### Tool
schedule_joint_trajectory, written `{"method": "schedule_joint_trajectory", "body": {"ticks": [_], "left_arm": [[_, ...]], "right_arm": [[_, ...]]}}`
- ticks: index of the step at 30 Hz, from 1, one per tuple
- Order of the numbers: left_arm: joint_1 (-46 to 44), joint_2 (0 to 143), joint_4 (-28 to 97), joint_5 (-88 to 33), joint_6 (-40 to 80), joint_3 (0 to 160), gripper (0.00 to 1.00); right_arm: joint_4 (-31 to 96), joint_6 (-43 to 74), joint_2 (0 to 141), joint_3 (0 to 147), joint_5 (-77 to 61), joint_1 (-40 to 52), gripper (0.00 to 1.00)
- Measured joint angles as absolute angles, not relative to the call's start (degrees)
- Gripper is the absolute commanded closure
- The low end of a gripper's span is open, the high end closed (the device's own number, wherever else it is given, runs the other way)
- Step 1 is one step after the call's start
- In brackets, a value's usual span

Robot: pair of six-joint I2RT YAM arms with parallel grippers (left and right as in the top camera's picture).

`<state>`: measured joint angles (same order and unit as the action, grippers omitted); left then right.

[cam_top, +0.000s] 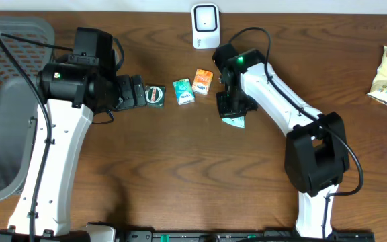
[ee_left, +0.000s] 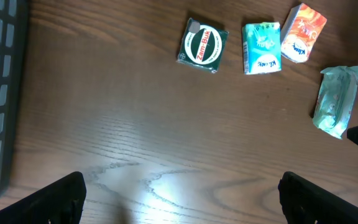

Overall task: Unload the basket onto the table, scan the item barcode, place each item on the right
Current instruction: 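Lower the wipes pack onto the table and open the right gripper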

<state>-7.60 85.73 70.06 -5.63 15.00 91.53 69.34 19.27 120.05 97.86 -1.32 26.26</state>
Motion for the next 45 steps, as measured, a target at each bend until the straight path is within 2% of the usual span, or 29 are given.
{"method": "schedule_joint_trajectory", "body": {"ticks": [10, 21, 31, 33, 35, 37, 38, 45], "left_arm": [[-7.6, 85.7, 70.1, -5.6, 15.0, 91.5, 0.02], [-7.6, 85.7, 70.1, -5.6, 15.0, 91.5, 0.02], [-7.6, 85.7, 70.1, -5.6, 15.0, 91.5, 0.02], [-7.6, 85.7, 70.1, -5.6, 15.0, 91.5, 0.02], [-7.6, 85.7, 70.1, -5.6, 15.0, 91.5, 0.02], [-7.6, 85.7, 70.1, -5.6, 15.0, 91.5, 0.02], [-7.6, 85.7, 70.1, -5.6, 15.0, 91.5, 0.02], [-7.6, 85.7, 70.1, -5.6, 15.0, 91.5, 0.02]], "right_arm": [[66.3, 21.6, 120.0, 96.8, -1.0, 23.6, 0.99], [46.7, 27.2, 117.7, 82.3, -1.4, 24.8, 0.99], [59.6, 25.7, 116.8, 82.6, -1.3, 24.3, 0.99], [61.6, 24.7, 116.7, 83.8, -1.2, 23.6, 0.86], [62.1, 23.3, 116.6, 86.1, -1.1, 22.6, 0.59], [62.1, 22.7, 115.9, 88.1, -1.1, 21.6, 0.42], [62.4, 22.3, 115.4, 89.0, -1.1, 21.0, 0.38], [65.5, 18.2, 113.3, 89.5, -2.9, 14.6, 0.38]]}}
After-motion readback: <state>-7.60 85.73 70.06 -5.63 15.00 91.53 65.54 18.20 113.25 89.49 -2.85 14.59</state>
